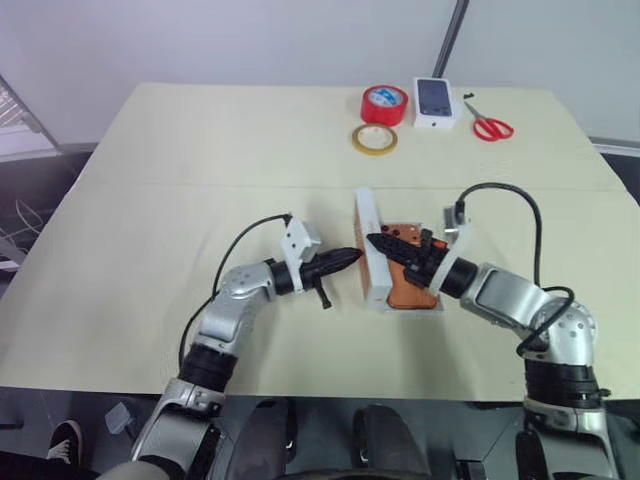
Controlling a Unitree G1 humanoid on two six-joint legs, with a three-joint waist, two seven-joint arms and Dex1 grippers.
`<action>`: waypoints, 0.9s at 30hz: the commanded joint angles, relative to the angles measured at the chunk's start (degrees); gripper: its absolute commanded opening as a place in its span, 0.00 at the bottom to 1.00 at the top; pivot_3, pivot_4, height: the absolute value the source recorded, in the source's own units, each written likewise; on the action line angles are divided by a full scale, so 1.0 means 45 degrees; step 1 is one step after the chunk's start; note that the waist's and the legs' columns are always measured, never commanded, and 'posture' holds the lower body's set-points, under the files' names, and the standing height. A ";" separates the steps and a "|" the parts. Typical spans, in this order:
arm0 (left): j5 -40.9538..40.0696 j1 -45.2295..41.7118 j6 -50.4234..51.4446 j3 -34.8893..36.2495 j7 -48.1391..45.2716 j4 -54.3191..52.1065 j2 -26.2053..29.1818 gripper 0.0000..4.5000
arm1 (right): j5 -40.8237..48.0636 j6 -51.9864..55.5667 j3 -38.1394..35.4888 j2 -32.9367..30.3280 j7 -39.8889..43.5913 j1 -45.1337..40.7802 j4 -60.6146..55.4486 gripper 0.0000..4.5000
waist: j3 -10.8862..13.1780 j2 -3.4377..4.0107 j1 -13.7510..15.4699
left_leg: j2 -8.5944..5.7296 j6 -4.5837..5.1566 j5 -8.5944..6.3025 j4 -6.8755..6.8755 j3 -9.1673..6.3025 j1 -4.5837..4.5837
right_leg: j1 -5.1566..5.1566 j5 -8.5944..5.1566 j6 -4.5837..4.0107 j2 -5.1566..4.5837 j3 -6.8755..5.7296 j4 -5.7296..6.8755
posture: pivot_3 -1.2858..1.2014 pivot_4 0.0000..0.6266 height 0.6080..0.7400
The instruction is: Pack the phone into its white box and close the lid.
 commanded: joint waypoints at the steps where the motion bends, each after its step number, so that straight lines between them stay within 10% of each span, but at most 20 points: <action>1: 0.0109 -0.0402 -0.0499 -0.0127 0.0001 0.0447 -0.0371 0.00 | -0.0364 -0.0033 -0.0330 -0.0708 0.0346 0.0516 -0.0452 0.29 | 0.0000 0.0000 -0.0006 | 0.0000 0.0001 0.0000 0.0000 -0.0001 0.0000 | 0.0000 0.0000 0.0000 0.0000 0.0000 -0.0002 | 0.52 0.24 0.91; 3: 0.0212 -0.0642 -0.0652 -0.0182 0.0036 0.0864 -0.0636 0.00 | -0.0889 0.0000 -0.0561 -0.1348 0.0900 0.0715 -0.0623 0.51 | 0.0001 -0.0001 0.0033 | 0.0000 0.0001 0.0000 0.0000 0.0000 0.0000 | -0.0001 0.0000 0.0000 -0.0001 0.0000 -0.0002 | 0.52 0.24 0.91; 17: 0.0424 -0.1847 -0.0611 -0.0433 -0.0162 0.2186 -0.2007 0.00 | -0.8616 -0.2501 -0.1137 -0.4441 0.5815 0.1312 -0.0847 0.51 | 0.0001 0.0002 0.0205 | 0.0020 0.0020 -0.0012 0.0017 0.0007 -0.0010 | -0.0008 0.0001 0.0000 0.0051 0.0001 -0.0017 | 0.52 0.24 0.91; 23: -0.0097 -0.2326 0.0308 0.0579 0.0260 0.1318 -0.1165 0.00 | -1.3396 -0.5010 0.1037 -0.4074 0.6599 0.1590 -0.1330 0.01 | 0.0001 0.0002 0.0230 | 0.0034 0.0019 -0.0012 0.0019 0.0002 -0.0011 | -0.0014 0.0001 0.0000 0.0064 -0.0002 -0.0007 | 0.52 0.24 0.91; 27: 0.0302 -0.2766 0.0839 0.1121 0.1187 0.2089 -0.0627 0.00 | -1.5154 -0.5805 0.1561 -0.3684 0.6697 0.1253 -0.1033 0.01 | 0.0001 0.0002 0.0260 | 0.0019 0.0019 -0.0011 0.0032 0.0002 -0.0011 | -0.0005 0.0002 0.0003 0.0055 -0.0006 -0.0008 | 0.52 0.24 0.91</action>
